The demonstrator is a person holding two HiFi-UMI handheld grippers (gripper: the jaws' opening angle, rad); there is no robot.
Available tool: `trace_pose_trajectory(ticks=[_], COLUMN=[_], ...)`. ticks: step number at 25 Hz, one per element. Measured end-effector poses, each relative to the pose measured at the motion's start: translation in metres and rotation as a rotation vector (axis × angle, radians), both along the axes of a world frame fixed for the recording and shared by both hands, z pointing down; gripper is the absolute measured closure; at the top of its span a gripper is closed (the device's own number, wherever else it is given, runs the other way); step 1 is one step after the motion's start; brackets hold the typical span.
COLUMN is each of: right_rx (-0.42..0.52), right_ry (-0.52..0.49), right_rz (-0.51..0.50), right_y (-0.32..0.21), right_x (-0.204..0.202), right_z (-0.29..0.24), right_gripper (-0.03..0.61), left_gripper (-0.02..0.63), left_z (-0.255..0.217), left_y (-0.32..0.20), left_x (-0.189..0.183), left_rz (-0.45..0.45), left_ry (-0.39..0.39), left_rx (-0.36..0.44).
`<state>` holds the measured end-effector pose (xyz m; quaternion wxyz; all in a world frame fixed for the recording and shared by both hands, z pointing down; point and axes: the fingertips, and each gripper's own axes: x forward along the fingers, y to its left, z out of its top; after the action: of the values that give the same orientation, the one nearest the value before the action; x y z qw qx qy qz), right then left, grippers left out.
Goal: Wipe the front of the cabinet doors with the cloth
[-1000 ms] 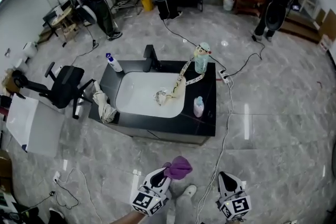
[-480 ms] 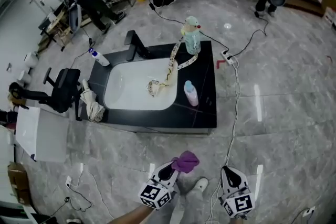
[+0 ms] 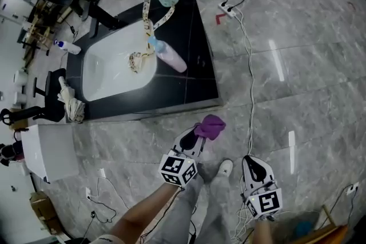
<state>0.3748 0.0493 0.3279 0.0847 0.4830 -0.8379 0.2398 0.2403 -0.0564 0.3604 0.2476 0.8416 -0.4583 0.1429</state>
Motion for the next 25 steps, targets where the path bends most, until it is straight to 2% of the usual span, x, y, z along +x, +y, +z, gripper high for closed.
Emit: trace_pose_trajectory(ticks=[6,13,18,25], right_rx=[-0.004,0.043,0.032,-0.004], right_ry=[-0.013,-0.018,0.006,0.036], right_rz=[0.036,0.046,0.073,0.096], right_y=[-0.002,-0.009,-0.002,0.003], right_x=[-0.002,-0.015,-0.014,-0.029], right_z=[0.006,0.001,0.005,0.017], right_gripper=[0.551,0.551,0.551,0.551], left_gripper=[0.557,0.557,0.557,0.557], left_z=[0.031,0.049,0.065,0.079], left_y=[-0.034,-0.049,-0.057,-0.074], left_x=[-0.007,-0.003,-0.006,-0.036], left_rz=[-0.089,-0.044,-0.057,-0.125], left_ry=[-0.02,-0.069,-0.058,-0.007], left_rx=[-0.083,-0.088,-0.113,-0.167])
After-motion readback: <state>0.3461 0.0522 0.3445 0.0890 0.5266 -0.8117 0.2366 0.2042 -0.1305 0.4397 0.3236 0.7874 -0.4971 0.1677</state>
